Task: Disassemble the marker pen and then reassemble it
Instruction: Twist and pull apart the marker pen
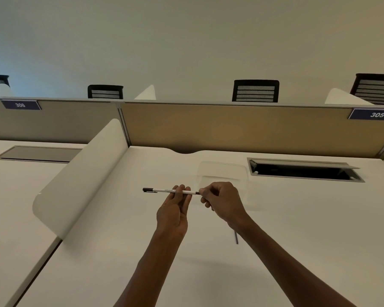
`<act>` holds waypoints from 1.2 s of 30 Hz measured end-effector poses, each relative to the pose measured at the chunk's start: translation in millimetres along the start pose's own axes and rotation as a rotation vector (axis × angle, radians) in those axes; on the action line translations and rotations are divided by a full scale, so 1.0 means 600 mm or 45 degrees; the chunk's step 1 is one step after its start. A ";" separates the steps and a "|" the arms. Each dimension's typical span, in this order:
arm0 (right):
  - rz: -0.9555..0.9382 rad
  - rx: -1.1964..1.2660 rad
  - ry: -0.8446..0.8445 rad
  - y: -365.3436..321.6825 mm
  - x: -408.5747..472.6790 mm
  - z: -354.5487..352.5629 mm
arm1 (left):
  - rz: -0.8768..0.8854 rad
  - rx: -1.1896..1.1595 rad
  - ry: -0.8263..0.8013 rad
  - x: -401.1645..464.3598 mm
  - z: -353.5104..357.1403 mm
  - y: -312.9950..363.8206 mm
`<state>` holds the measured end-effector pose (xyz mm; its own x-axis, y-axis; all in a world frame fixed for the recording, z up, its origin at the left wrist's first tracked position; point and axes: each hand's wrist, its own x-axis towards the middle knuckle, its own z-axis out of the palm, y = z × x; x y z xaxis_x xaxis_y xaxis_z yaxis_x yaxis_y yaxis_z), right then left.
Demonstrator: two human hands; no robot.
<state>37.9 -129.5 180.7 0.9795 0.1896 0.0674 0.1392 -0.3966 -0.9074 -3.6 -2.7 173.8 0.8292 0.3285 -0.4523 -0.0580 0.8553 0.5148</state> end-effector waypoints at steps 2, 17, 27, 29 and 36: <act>-0.064 -0.035 0.008 0.003 0.002 0.001 | -0.008 -0.023 0.010 0.000 -0.002 0.001; 0.032 0.011 -0.006 0.003 -0.008 -0.001 | -0.051 -0.026 0.020 -0.003 -0.002 0.003; -0.145 -0.023 0.074 0.010 -0.009 -0.004 | -0.048 -0.027 0.030 0.001 -0.005 0.002; -0.159 -0.008 0.080 0.010 -0.010 -0.005 | -0.049 -0.036 0.035 0.001 -0.006 0.002; -0.122 0.035 0.060 0.013 -0.011 -0.002 | -0.055 -0.060 0.022 -0.002 -0.006 0.003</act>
<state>32.7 -134.8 173.5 0.9676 0.1832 0.1735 0.2296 -0.3539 -0.9067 -6.7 -0.2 172.7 0.8218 0.2974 -0.4860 -0.0489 0.8866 0.4599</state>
